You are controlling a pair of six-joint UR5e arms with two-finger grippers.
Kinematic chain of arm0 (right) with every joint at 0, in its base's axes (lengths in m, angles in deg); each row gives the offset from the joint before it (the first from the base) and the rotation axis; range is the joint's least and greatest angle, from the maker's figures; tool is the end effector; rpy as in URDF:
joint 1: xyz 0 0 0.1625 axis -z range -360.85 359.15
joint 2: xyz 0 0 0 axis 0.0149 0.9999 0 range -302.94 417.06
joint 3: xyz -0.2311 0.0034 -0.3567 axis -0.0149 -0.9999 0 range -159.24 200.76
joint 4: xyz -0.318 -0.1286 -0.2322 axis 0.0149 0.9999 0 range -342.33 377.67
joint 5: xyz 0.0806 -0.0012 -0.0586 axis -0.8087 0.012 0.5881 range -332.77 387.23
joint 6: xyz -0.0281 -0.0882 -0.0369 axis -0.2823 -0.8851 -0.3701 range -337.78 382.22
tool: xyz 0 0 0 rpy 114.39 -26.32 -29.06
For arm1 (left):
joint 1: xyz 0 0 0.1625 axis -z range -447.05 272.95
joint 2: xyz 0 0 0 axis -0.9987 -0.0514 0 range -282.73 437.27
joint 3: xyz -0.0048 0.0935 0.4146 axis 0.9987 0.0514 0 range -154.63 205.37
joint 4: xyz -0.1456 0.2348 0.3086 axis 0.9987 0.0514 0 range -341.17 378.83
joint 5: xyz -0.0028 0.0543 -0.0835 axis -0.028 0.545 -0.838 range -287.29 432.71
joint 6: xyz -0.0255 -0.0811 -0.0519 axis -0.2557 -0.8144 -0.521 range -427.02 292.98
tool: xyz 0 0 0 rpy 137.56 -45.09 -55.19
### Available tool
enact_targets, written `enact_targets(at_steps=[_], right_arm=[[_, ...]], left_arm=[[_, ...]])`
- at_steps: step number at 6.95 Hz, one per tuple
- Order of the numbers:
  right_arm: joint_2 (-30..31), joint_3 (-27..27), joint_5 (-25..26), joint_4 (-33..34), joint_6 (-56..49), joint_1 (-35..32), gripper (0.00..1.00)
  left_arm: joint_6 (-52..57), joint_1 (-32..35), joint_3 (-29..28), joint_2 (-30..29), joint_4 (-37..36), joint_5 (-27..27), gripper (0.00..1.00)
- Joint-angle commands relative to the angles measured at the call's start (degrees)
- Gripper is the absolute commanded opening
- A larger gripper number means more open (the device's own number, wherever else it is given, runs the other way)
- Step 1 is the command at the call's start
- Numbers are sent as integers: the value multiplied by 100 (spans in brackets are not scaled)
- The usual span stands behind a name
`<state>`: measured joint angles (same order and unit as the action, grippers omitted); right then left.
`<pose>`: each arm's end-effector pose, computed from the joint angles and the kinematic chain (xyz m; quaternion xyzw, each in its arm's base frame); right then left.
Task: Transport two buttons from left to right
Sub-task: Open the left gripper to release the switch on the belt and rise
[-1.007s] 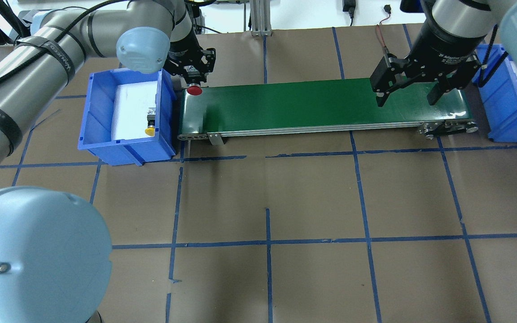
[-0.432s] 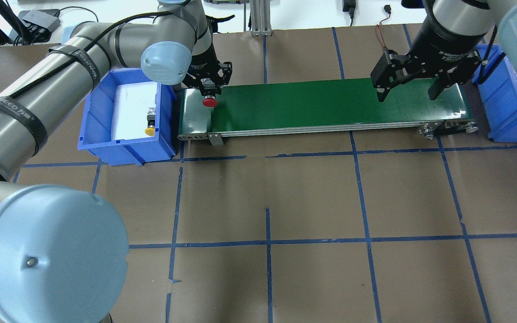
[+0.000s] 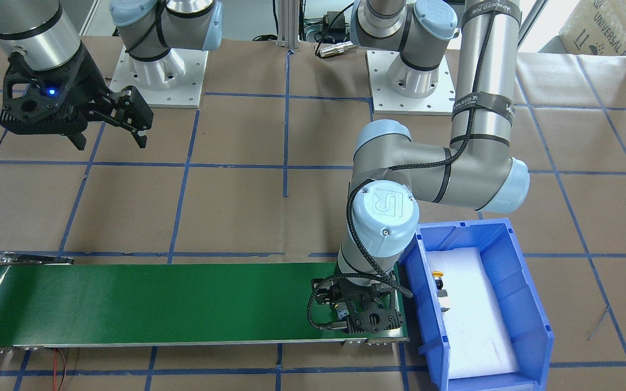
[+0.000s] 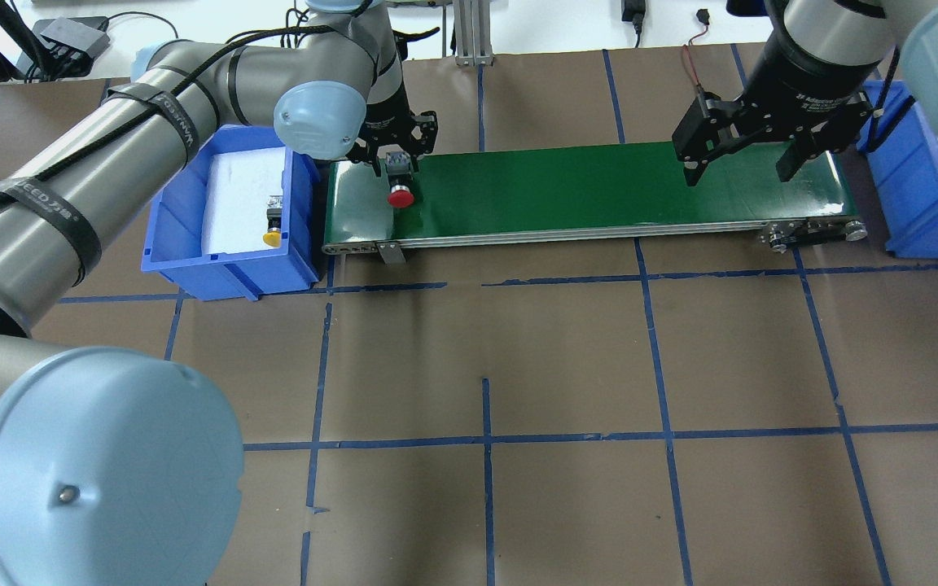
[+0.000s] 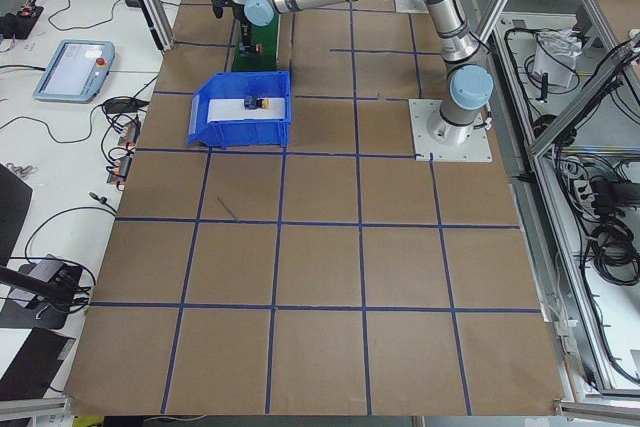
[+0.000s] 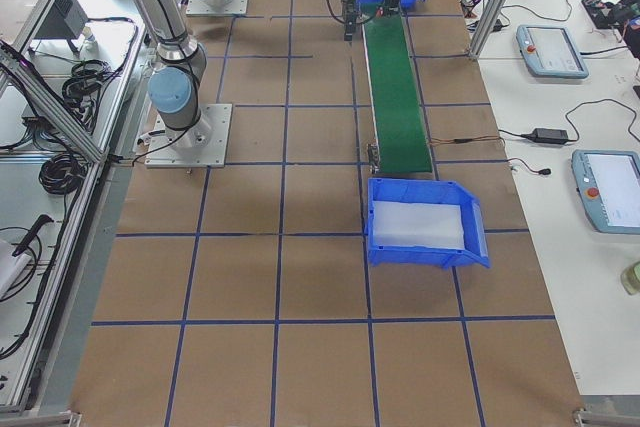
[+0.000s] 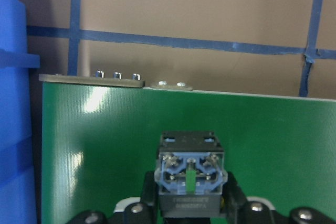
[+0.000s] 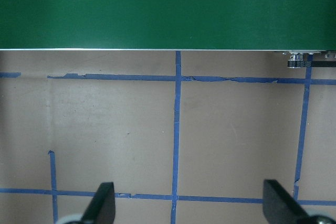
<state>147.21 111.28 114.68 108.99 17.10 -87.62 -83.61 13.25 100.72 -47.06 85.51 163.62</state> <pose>0.1098 -0.4994 0.4871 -0.0166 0.9996 -0.0098 0.0216 -0.2574 -0.6797 0.2883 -0.0551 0.9979 -0.0327 0.0004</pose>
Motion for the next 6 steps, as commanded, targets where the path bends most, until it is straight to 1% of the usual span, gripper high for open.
enact_targets(at_steps=[1,2,3,4,6], right_arm=[[2,0,0,0,-6,-7,100],[-6,-9,0,0,-6,-24,100],[2,-9,0,0,2,-59,100],[-15,-9,0,9,-6,-103,100],[-7,-9,0,18,-6,-103,100]], left_arm=[[15,-45,-47,101,46,14,100],[67,-159,-73,127,47,6,100],[311,-482,-82,250,64,-29,100],[879,-807,-56,468,108,-47,100],[1305,-1335,76,829,231,-47,100]])
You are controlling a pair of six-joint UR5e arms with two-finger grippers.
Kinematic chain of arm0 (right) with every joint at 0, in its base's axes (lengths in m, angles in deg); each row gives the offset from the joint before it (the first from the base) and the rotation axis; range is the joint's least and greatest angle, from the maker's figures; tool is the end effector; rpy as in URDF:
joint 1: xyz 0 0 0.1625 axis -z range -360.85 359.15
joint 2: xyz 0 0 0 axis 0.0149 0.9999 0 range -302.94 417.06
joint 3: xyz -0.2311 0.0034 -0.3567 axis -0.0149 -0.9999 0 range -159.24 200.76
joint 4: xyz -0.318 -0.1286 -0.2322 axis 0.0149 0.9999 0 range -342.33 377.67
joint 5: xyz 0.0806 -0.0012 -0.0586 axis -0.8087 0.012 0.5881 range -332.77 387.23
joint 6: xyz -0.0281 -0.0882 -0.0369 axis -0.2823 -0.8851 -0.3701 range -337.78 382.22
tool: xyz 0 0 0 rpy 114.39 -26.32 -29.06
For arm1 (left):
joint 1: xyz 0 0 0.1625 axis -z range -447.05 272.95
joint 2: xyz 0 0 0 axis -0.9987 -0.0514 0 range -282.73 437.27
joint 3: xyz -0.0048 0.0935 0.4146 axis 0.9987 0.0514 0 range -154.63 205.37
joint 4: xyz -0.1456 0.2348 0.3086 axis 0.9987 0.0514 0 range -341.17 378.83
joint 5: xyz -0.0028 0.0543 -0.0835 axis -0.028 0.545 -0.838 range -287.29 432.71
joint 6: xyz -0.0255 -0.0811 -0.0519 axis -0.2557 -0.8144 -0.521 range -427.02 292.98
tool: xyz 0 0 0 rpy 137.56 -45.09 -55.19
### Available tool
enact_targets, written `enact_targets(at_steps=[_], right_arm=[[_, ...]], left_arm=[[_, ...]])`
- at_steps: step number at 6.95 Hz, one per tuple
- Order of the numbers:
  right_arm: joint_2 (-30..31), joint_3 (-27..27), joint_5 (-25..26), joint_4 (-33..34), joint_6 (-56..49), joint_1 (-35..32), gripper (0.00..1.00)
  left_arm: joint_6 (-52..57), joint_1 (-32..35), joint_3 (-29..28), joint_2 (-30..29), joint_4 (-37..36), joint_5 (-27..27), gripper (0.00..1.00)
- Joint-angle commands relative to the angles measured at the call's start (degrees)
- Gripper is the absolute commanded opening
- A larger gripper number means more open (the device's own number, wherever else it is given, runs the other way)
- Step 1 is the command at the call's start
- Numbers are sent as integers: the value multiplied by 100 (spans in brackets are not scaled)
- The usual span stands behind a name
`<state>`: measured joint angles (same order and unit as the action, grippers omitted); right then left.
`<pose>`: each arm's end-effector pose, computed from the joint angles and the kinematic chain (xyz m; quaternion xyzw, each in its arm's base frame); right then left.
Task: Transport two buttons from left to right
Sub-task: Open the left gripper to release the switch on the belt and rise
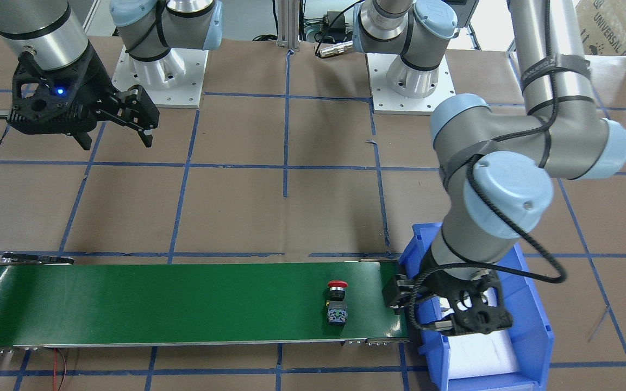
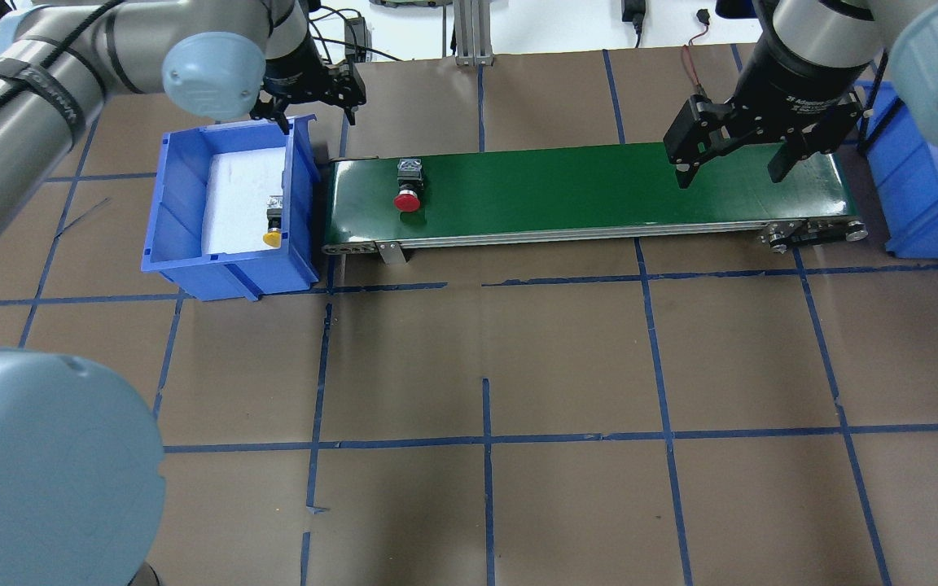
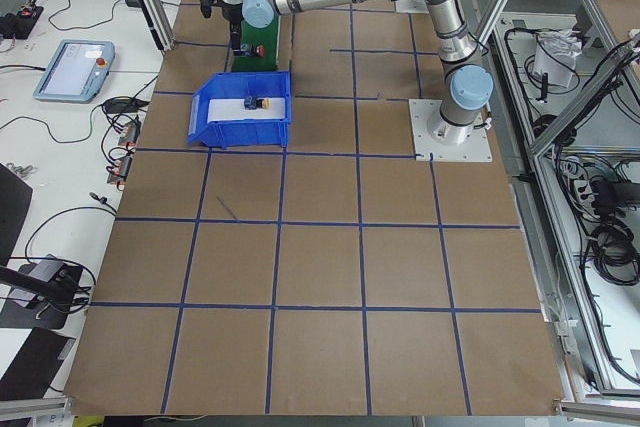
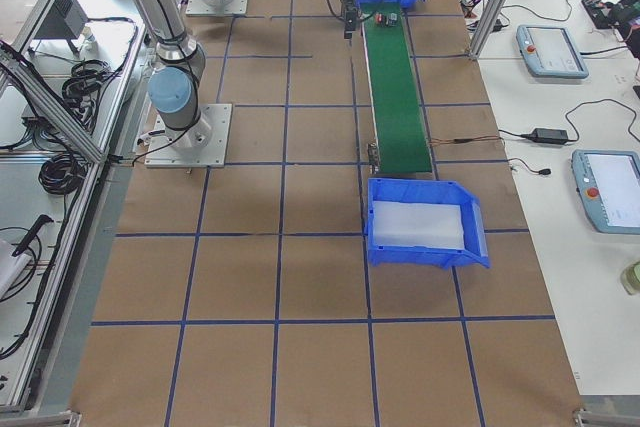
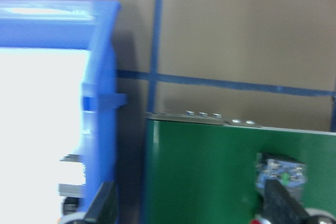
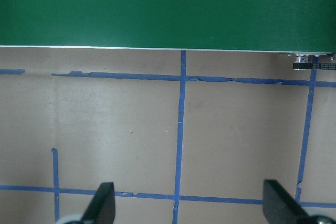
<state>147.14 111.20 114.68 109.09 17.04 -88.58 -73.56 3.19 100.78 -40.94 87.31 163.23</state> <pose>0.1181 -0.4982 0.4873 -0.0255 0.9994 -0.0106 0.0216 -0.1353 -0.6939 0.3597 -0.0551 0.9961 -0.0690 0.0005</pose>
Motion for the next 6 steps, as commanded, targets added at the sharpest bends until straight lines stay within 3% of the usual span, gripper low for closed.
enact_targets(at_steps=[1,3,6], right_arm=[[1,0,0,-1,-1,-16,100],[1,0,0,-1,-1,-16,100],[1,0,0,-1,-1,-34,100]], left_arm=[[676,-541,88,272,103,10,100],[1714,-850,105,281,165,37,100],[1770,-816,150,386,191,19,100]])
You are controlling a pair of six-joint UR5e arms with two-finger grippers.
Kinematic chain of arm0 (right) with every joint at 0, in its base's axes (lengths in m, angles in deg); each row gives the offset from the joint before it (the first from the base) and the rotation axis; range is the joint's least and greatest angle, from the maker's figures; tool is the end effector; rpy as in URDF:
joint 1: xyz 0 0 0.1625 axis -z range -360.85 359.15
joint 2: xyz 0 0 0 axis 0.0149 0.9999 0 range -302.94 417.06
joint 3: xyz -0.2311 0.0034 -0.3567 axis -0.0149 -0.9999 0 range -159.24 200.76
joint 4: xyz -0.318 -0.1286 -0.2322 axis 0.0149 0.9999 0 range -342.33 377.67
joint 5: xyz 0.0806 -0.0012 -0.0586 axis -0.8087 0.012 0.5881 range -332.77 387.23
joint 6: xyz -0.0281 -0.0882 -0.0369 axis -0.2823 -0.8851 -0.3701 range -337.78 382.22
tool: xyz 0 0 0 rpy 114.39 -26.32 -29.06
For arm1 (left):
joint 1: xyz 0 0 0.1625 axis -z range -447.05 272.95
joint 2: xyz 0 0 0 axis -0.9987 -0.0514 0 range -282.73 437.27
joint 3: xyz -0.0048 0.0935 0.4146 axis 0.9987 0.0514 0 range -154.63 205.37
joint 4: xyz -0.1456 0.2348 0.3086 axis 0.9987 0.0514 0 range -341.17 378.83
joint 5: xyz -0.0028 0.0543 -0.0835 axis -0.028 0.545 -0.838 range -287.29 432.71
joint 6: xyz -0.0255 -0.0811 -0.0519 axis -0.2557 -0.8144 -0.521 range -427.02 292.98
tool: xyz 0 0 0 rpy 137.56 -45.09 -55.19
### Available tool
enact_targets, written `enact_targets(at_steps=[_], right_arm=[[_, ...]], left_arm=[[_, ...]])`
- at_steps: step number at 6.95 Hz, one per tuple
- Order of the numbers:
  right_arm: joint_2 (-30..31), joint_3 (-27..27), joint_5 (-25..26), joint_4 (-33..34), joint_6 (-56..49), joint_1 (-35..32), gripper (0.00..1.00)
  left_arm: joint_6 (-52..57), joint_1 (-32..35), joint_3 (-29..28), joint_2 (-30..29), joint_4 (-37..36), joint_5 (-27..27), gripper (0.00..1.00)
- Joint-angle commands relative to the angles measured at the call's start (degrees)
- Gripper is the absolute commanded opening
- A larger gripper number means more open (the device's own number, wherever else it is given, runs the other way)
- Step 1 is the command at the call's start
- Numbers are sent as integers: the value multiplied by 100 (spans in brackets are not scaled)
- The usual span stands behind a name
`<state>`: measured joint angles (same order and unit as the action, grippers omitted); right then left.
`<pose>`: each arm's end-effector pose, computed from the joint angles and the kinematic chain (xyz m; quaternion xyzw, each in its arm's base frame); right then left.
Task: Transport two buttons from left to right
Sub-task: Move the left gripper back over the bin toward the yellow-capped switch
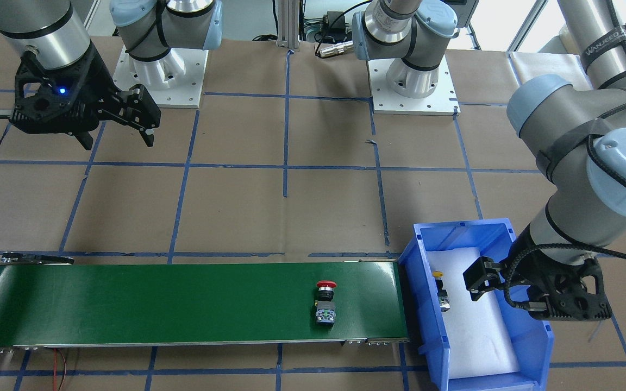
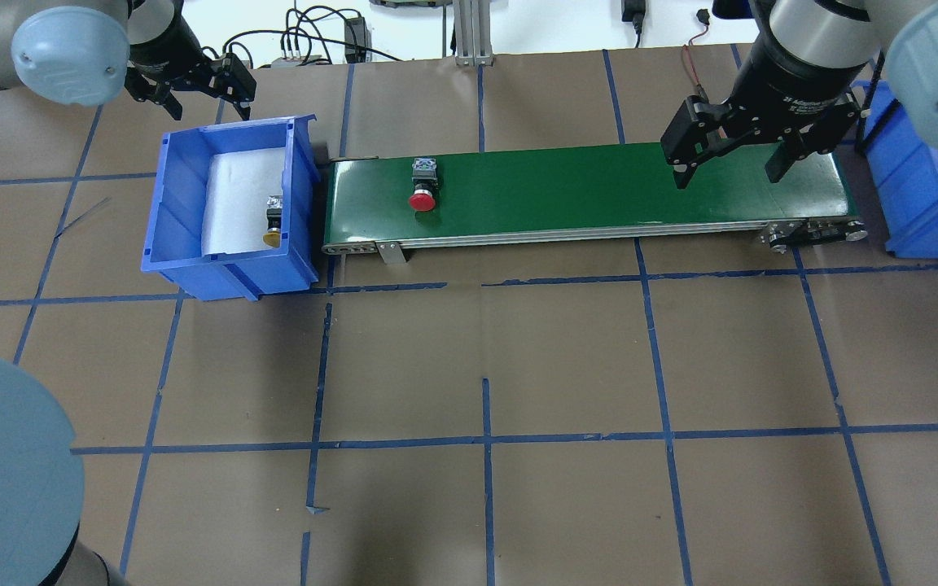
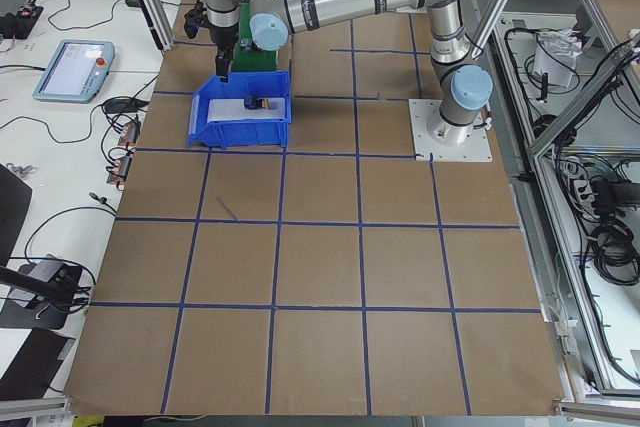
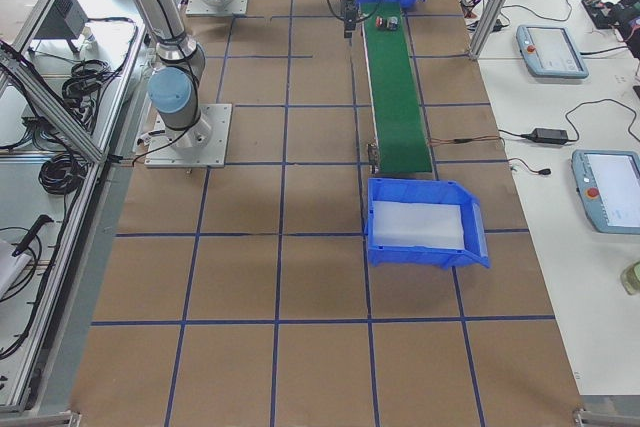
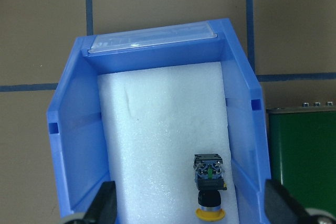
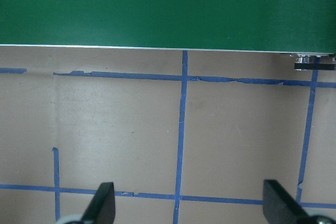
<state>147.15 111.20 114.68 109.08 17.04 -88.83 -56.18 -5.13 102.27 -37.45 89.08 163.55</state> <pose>0.1203 -0.4976 0.4874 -0.0277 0.9993 -0.0106 0.0217 -0.0358 -0.6865 0.3851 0.0235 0.9972 -0.0687 0.0189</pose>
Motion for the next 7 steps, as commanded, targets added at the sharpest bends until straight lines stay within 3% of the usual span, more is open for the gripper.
enact_targets(at_steps=[1,7], right_arm=[[0,0,0,0,0,-9,100],[-9,35,9,-9,-9,-9,100]], left_arm=[[23,17,-17,133,93,4,100],[94,17,1,362,42,583,100]])
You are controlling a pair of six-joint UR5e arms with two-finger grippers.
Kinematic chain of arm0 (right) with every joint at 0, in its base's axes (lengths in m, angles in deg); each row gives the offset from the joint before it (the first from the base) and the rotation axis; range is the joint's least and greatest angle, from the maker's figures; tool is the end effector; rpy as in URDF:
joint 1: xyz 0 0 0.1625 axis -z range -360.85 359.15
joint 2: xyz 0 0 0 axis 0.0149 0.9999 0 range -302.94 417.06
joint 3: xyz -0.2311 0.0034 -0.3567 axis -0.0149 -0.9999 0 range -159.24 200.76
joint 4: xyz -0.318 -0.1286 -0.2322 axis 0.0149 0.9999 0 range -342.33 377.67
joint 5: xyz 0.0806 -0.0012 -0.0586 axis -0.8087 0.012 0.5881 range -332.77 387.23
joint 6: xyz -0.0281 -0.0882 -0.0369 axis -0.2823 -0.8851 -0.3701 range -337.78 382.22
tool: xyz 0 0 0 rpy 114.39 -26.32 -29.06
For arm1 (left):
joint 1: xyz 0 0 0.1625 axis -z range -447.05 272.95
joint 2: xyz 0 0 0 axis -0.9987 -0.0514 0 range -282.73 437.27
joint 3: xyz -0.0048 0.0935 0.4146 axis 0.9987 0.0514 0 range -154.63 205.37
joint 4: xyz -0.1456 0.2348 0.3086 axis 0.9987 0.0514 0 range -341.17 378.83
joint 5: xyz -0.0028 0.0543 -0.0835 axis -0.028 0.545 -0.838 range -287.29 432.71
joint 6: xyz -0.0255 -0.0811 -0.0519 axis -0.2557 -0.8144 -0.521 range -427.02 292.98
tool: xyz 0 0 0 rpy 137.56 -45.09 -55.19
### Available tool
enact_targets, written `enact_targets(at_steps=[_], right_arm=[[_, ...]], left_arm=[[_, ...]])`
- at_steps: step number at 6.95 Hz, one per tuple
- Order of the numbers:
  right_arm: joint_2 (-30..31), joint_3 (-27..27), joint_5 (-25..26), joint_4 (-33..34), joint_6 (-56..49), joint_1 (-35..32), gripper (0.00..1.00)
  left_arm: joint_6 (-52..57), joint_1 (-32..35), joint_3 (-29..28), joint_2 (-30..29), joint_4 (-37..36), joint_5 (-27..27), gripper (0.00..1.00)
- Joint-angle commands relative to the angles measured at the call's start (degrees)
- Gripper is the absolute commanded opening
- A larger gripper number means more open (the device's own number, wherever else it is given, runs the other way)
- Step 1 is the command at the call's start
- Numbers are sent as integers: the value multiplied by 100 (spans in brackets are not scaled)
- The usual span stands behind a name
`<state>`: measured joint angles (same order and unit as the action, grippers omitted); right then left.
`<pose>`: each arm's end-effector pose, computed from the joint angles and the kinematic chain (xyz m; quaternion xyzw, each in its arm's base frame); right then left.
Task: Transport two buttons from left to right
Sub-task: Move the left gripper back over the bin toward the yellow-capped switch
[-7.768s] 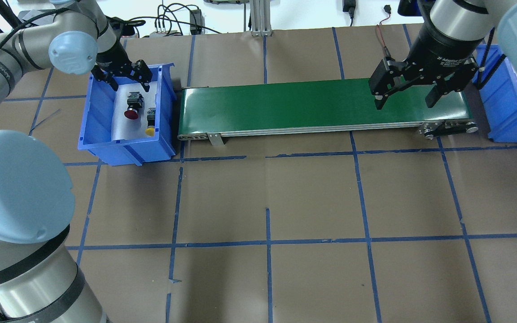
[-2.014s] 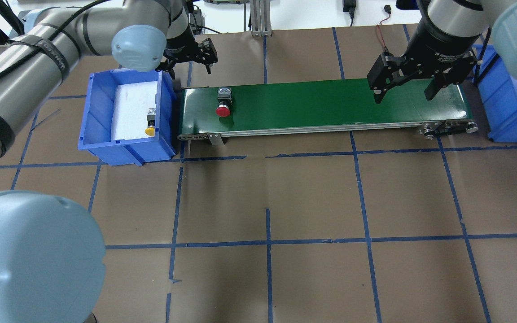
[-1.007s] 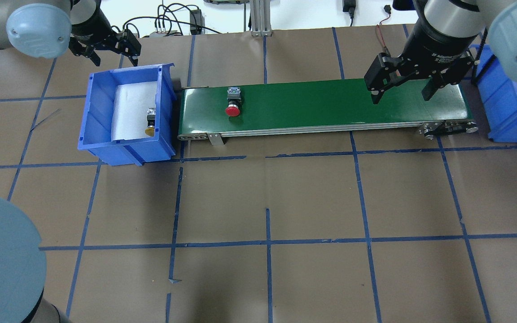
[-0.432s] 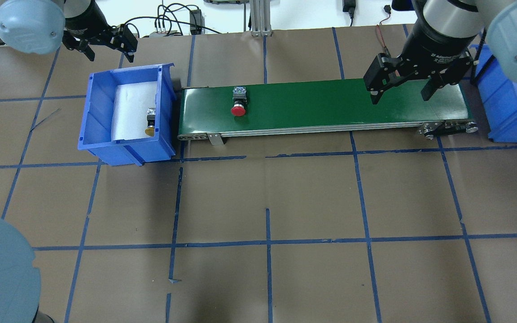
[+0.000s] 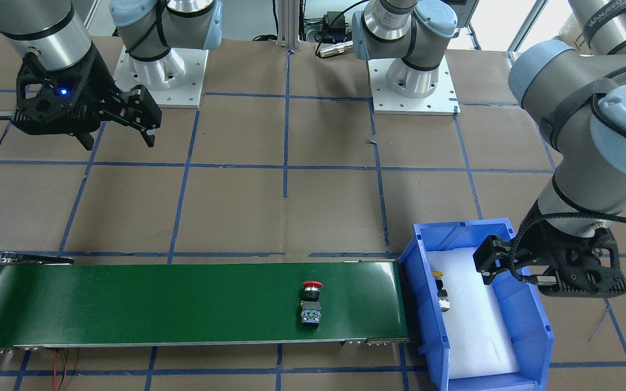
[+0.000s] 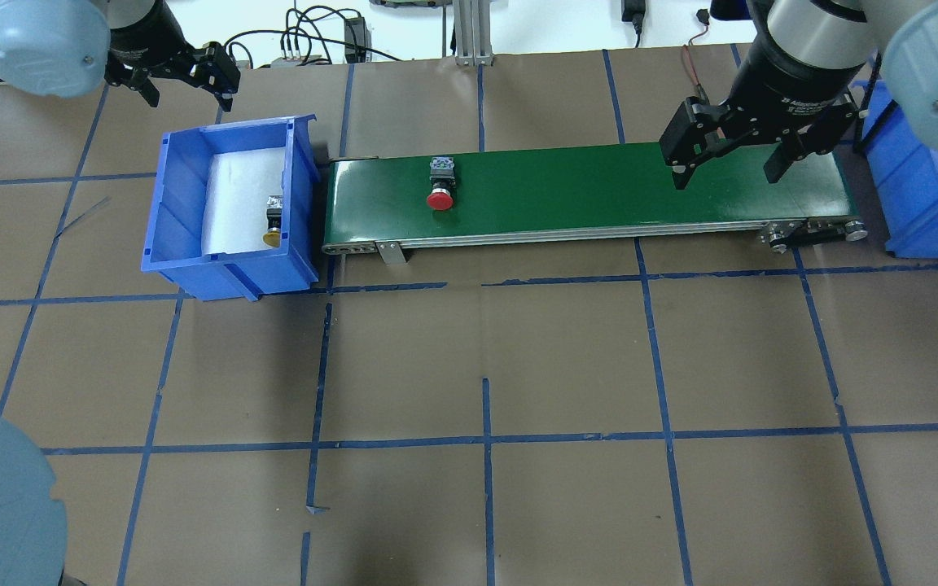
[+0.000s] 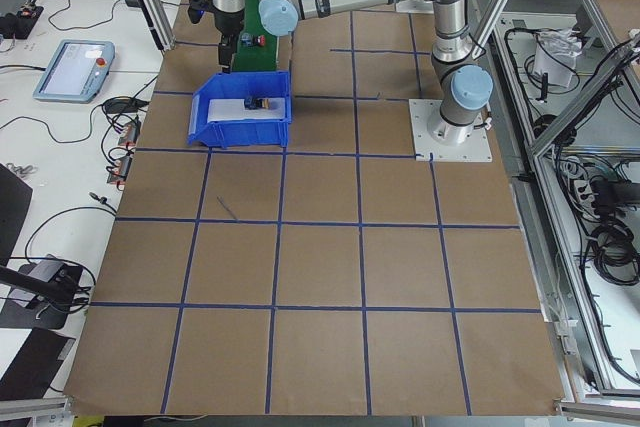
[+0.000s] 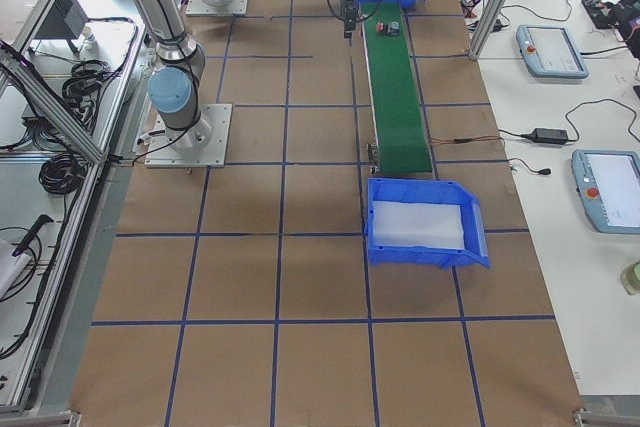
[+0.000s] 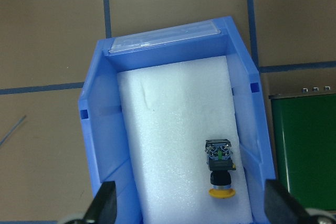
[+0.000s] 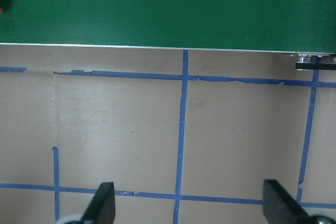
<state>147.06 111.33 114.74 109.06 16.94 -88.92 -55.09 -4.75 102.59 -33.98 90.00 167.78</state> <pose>0.1210 -0.4976 0.4855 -0.0293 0.9993 -0.0084 0.0213 -0.0353 -0.6686 0.4212 0.0328 0.9944 -0.0813 0.0588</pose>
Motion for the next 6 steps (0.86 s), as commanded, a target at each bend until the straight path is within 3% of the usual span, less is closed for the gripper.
enact_targets(at_steps=[1,6], right_arm=[[17,82,3,2,0,0,100],[18,83,3,2,-9,-9,100]], left_arm=[[-51,-22,64,15,-268,196,100],[-3544,-65,197,51,-551,241,100]])
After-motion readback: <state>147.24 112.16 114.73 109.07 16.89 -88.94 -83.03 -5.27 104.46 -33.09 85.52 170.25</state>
